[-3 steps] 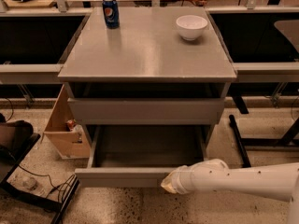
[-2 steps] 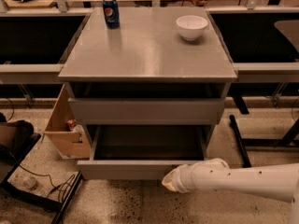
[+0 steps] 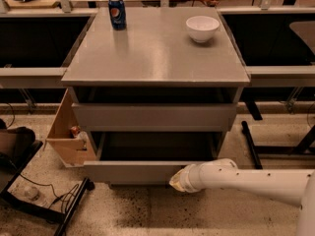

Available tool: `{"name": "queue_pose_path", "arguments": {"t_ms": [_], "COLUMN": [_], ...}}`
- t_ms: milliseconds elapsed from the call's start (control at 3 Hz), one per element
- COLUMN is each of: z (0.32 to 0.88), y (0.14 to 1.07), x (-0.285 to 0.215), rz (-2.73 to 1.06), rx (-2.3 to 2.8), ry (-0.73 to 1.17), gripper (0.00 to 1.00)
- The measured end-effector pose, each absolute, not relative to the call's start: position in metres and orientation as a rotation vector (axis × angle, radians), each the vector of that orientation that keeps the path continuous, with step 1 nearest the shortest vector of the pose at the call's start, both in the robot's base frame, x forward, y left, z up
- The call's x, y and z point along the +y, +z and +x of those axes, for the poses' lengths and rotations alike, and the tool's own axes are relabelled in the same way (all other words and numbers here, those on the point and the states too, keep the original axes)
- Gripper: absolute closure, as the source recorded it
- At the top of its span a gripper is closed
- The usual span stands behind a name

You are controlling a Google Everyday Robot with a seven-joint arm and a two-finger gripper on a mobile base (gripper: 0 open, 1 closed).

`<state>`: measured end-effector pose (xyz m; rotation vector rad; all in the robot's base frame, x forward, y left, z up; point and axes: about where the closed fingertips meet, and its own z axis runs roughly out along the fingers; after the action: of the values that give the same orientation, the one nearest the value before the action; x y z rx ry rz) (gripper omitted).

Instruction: Close middle drawer

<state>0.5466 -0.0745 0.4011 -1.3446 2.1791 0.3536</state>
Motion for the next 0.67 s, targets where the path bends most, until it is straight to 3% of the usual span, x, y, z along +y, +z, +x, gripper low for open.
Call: {"name": "queue_pose_path", "arguments": {"t_ms": [667], "z": [0.5836], "y": [0.4056], "x": [-0.0764], "rz": [-1.35], "rx": [2.143], "ry": [0.335], "gripper": [1.0]}}
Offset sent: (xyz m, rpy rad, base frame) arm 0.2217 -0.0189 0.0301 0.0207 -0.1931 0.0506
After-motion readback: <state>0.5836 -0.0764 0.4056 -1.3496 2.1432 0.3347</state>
